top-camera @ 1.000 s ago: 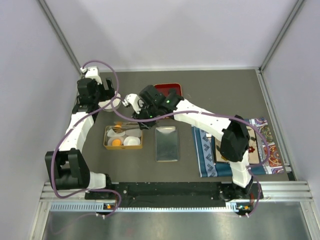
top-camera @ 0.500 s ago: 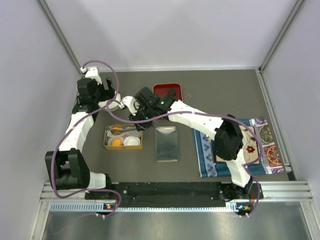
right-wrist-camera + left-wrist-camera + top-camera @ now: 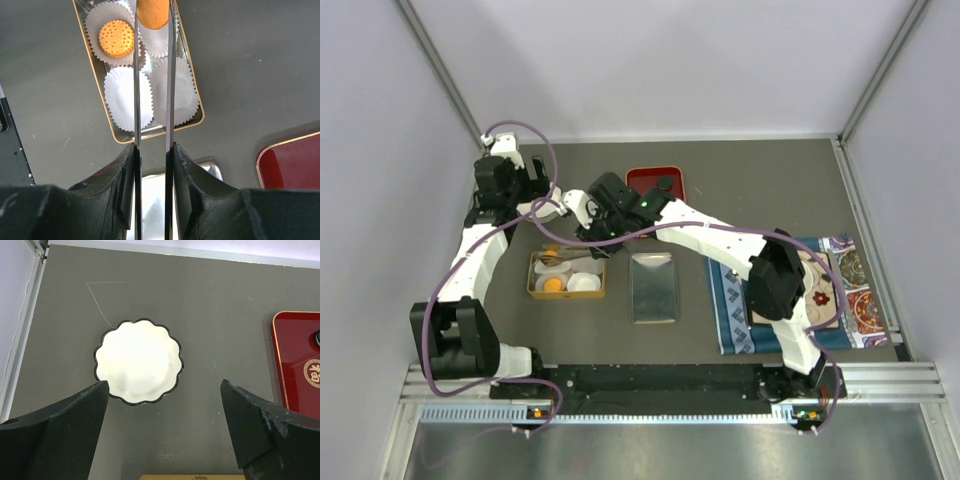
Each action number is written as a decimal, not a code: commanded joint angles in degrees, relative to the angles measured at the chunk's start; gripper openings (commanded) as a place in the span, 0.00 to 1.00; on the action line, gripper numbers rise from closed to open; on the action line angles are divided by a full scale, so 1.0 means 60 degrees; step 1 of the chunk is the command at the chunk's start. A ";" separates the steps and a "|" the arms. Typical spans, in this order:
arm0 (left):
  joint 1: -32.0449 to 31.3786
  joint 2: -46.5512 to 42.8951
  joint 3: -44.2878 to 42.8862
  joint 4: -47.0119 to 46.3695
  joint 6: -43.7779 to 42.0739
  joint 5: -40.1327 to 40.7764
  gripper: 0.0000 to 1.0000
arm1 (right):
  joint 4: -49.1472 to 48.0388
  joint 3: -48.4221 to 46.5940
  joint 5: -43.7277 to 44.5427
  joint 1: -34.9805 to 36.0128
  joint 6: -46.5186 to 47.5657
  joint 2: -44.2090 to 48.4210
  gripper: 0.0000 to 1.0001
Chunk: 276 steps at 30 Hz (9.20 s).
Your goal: Pack the cookies
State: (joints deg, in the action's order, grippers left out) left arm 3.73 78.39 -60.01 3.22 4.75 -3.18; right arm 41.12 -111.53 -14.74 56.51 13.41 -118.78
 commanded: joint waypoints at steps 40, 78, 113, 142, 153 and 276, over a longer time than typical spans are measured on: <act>0.0126 -0.0101 0.0026 -0.0449 -0.0075 -0.0159 0.99 | -0.0394 -0.0675 0.0391 0.0162 0.0080 0.0211 0.42; 0.0214 -0.0453 0.0143 -0.0362 0.0028 -0.0393 0.99 | -0.1375 0.2562 0.1666 -0.4510 -0.0199 0.3142 0.41; 0.0228 -0.0130 0.0143 -0.0449 -0.0016 -0.0496 0.99 | -0.1800 0.2050 0.1446 -0.5507 -0.0243 0.1164 0.44; 0.0214 -0.0145 0.0011 -0.0435 -0.0045 -0.0568 0.99 | -0.1815 0.2079 0.1139 -0.5639 -0.0286 0.1032 0.29; 0.0214 -0.0233 0.0026 -0.0420 0.0043 -0.0642 0.99 | -0.1434 0.1918 0.0787 -0.5610 -0.0506 0.2129 0.18; 0.0214 -0.0262 -0.0062 -0.0244 -0.0030 -0.0349 0.99 | -0.1126 0.3456 0.1475 -0.0890 0.0036 0.4108 0.41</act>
State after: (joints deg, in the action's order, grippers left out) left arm 4.64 77.80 -59.37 3.27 4.93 -5.10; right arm 36.36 -87.55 -8.99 54.63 14.92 -97.27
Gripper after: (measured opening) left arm 0.990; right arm 0.416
